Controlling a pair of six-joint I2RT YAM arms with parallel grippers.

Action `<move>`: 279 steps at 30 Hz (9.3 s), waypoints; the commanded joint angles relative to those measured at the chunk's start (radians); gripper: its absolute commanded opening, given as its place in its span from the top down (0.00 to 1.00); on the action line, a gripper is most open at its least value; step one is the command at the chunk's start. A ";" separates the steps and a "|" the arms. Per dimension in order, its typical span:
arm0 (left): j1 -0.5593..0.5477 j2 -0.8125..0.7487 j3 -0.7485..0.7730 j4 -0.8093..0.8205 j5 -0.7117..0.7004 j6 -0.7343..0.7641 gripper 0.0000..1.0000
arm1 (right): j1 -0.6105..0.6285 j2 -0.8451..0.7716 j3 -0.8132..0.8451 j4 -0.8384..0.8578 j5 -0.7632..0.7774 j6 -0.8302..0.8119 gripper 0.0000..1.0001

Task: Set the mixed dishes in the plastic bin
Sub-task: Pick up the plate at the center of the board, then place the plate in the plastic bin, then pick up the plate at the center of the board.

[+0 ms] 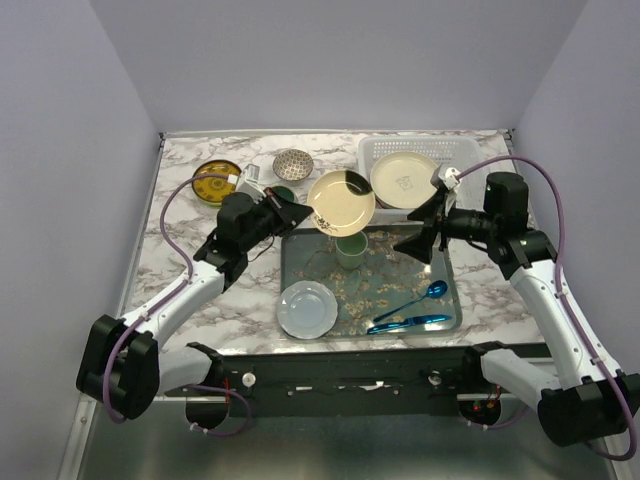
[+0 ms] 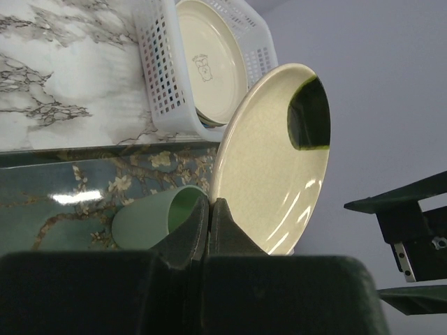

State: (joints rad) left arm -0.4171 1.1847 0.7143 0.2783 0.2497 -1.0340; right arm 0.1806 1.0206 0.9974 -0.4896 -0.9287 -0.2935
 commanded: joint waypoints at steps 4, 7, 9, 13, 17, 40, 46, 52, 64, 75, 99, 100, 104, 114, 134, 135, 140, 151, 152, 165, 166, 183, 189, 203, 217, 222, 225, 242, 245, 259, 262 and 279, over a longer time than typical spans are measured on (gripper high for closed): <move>-0.178 0.006 0.010 0.098 -0.242 0.000 1.00 | -0.015 0.016 -0.052 0.196 0.096 0.289 0.00; -0.233 0.029 0.011 0.119 -0.306 -0.003 1.00 | -0.013 0.019 -0.075 0.267 0.200 0.463 0.00; -0.256 0.036 0.016 0.125 -0.340 -0.001 1.00 | -0.016 0.021 -0.080 0.284 0.275 0.542 0.00; -0.296 0.055 0.027 0.131 -0.378 -0.003 1.00 | -0.016 0.022 -0.101 0.319 0.355 0.612 0.00; -0.328 0.064 0.034 0.131 -0.403 -0.003 1.00 | -0.016 0.045 -0.120 0.341 0.375 0.640 0.04; -0.408 0.113 0.077 0.134 -0.438 0.029 1.00 | -0.018 0.105 -0.140 0.387 0.289 0.622 0.99; -0.411 0.098 0.074 0.130 -0.421 0.091 0.74 | -0.035 0.095 -0.135 0.385 0.291 0.616 1.00; -0.411 0.033 0.048 0.093 -0.440 0.189 0.24 | -0.089 0.087 -0.134 0.387 0.248 0.629 1.00; -0.371 -0.244 -0.030 -0.151 -0.541 0.348 0.01 | -0.176 0.096 -0.128 0.385 0.240 0.606 1.00; -0.276 -0.507 0.134 -0.664 -0.595 0.656 0.01 | -0.199 0.269 0.015 0.365 0.349 0.600 1.00; -0.213 -0.640 0.008 -0.673 -0.695 0.813 0.01 | -0.199 0.771 0.495 0.232 0.579 0.482 0.99; -0.209 -0.640 0.007 -0.673 -0.685 0.812 0.01 | -0.199 0.782 0.503 0.229 0.580 0.479 1.00; -0.195 -0.637 0.005 -0.668 -0.672 0.810 0.01 | -0.199 0.834 0.538 0.214 0.593 0.472 0.99; -0.160 -0.632 0.002 -0.663 -0.639 0.804 0.01 | -0.199 0.935 0.604 0.178 0.626 0.449 0.98; -0.082 -0.626 0.001 -0.651 -0.543 0.787 0.01 | -0.199 0.960 0.670 0.105 0.677 0.369 0.40; -0.069 -0.622 0.002 -0.650 -0.523 0.781 0.01 | -0.199 0.951 0.669 0.102 0.679 0.364 0.36; 0.009 -0.582 0.005 -0.645 -0.440 0.755 0.01 | -0.199 0.853 0.623 0.080 0.572 0.271 0.34; 0.268 -0.476 0.013 -0.574 -0.178 0.666 0.01 | -0.199 0.483 0.448 -0.018 0.094 0.056 0.30; 0.285 -0.462 0.013 -0.565 -0.150 0.649 0.01 | -0.199 0.451 0.435 -0.018 0.065 0.056 0.30; 0.454 -0.133 0.045 -0.343 0.057 0.295 0.01 | -0.199 0.050 0.065 0.124 -0.091 0.039 0.22; 0.471 -0.107 0.054 -0.337 0.054 0.281 0.01 | -0.199 0.023 0.050 0.131 -0.097 0.031 0.22; 0.604 0.453 0.465 -0.435 -0.001 0.379 0.09 | -0.199 -0.039 -0.003 0.132 -0.167 0.016 0.22; 0.615 0.567 0.565 -0.487 -0.058 0.408 0.11 | -0.199 -0.037 -0.005 0.129 -0.160 0.007 0.22; 0.650 0.746 0.705 -0.567 -0.116 0.440 0.19 | -0.199 -0.017 -0.002 0.123 -0.147 -0.002 0.22; 0.661 0.875 0.827 -0.642 -0.158 0.499 0.31 | -0.199 -0.004 0.000 0.118 -0.130 -0.009 0.21; 0.663 0.903 0.844 -0.659 -0.173 0.512 0.36 | -0.199 0.003 0.000 0.117 -0.127 -0.009 0.21; 0.663 0.912 0.850 -0.662 -0.179 0.520 0.39 | -0.199 0.003 0.001 0.117 -0.127 -0.010 0.21; 0.663 0.925 0.887 -0.723 -0.222 0.562 0.65 | -0.199 0.007 0.003 0.117 -0.122 -0.010 0.21; 0.663 0.918 0.887 -0.728 -0.225 0.568 0.69 | -0.199 0.007 0.001 0.114 -0.122 -0.009 0.21; 0.661 0.868 0.889 -0.737 -0.217 0.558 0.86 | -0.199 0.006 0.003 0.112 -0.125 -0.010 0.21; 0.661 0.853 0.890 -0.738 -0.213 0.555 0.89 | -0.199 0.004 0.004 0.112 -0.127 -0.010 0.21; 0.661 0.800 0.887 -0.748 -0.170 0.540 1.00 | -0.199 0.003 0.004 0.111 -0.130 -0.010 0.21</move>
State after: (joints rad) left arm 0.2367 2.0274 1.5883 -0.4568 0.0566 -0.4904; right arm -0.0151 1.0214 1.0061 -0.3759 -1.0634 -0.2897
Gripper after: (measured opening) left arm 0.150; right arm 0.783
